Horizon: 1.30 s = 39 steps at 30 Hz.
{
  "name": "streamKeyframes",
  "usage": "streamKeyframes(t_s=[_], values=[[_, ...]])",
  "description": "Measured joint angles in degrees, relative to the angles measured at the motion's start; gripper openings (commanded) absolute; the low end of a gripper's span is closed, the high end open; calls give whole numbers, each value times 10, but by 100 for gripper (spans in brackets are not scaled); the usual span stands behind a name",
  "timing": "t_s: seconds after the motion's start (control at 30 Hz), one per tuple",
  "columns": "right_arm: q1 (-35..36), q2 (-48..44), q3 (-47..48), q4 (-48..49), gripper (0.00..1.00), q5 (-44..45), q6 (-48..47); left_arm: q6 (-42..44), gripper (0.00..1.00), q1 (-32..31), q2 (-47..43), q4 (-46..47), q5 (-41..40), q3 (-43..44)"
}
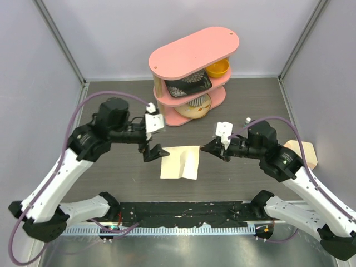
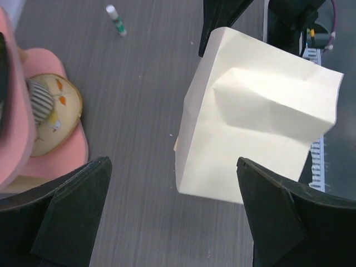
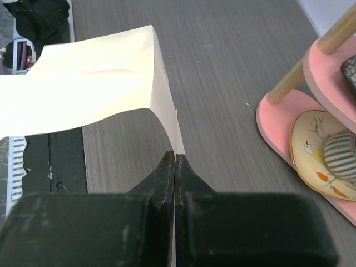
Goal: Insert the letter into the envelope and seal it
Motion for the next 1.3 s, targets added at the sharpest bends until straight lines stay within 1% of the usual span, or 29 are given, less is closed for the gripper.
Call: streamKeyframes(t_s=[0.13, 0.17, 0.2, 0.23, 0.3, 0.33, 0.4, 0.43, 0.47, 0.5, 0.53, 0.57, 0.67, 0.7, 0.73, 0.77, 0.8, 0.83, 0.87, 0.93, 1.1, 1.17, 1.3], values=[[3, 19, 0, 7, 1, -21, 0, -13, 100, -41, 59, 2, -25, 0], [5, 21, 0, 8, 1, -24, 0, -14, 99, -53, 65, 2, -32, -2], [7, 21, 0, 10, 1, -27, 0, -14, 95, -68, 70, 2, -41, -4], [10, 20, 0, 12, 1, -29, 0, -14, 86, -77, 70, 2, -45, -8], [15, 19, 0, 18, 1, -33, 0, -10, 75, -96, 67, 1, -51, -17], [17, 19, 1, 21, 1, -34, 0, -6, 67, -102, 65, 0, -51, -21], [21, 19, 5, 23, 1, -37, 0, -1, 57, -105, 64, 0, -51, -30], [22, 19, 6, 24, 1, -37, 0, 1, 46, -105, 64, 0, -52, -34], [23, 19, 9, 25, 1, -39, 0, 4, 40, -105, 62, 0, -54, -38], [25, 19, 10, 26, 1, -40, 1, 7, 27, -105, 60, 0, -54, -43], [26, 19, 12, 28, 1, -42, 1, 10, 22, -105, 58, 0, -53, -47], [27, 19, 13, 29, 1, -42, 2, 8, 19, -105, 56, 0, -53, -49], [29, 19, 14, 28, 1, -46, 2, 12, 3, -105, 47, 2, -49, -50], [29, 19, 14, 27, 5, -47, 2, 13, 0, -105, 44, 2, -47, -50], [30, 20, 16, 22, 17, -48, 2, 15, 0, -105, 41, 2, -43, -50], [30, 21, 19, 18, 47, -50, 3, 13, 0, -105, 40, 2, -42, -50], [30, 23, 25, 11, 59, -50, 7, 13, 0, -105, 40, 1, -40, -50], [30, 24, 29, 5, 67, -50, 15, 13, 0, -105, 40, 0, -39, -49], [30, 26, 35, -6, 78, -47, 14, 13, 0, -105, 40, -2, -38, -49], [30, 29, 53, -40, 83, -32, 13, 13, 0, -103, 40, -7, -38, -49], [30, 30, 108, -130, 86, 2, 7, 14, 0, -73, 44, -26, -22, -49], [30, 30, 130, -153, 86, 2, 8, 13, 0, -63, 50, -28, -19, -49], [30, 44, 153, -161, 87, 2, 24, -5, 0, -60, 74, -27, -3, -43]])
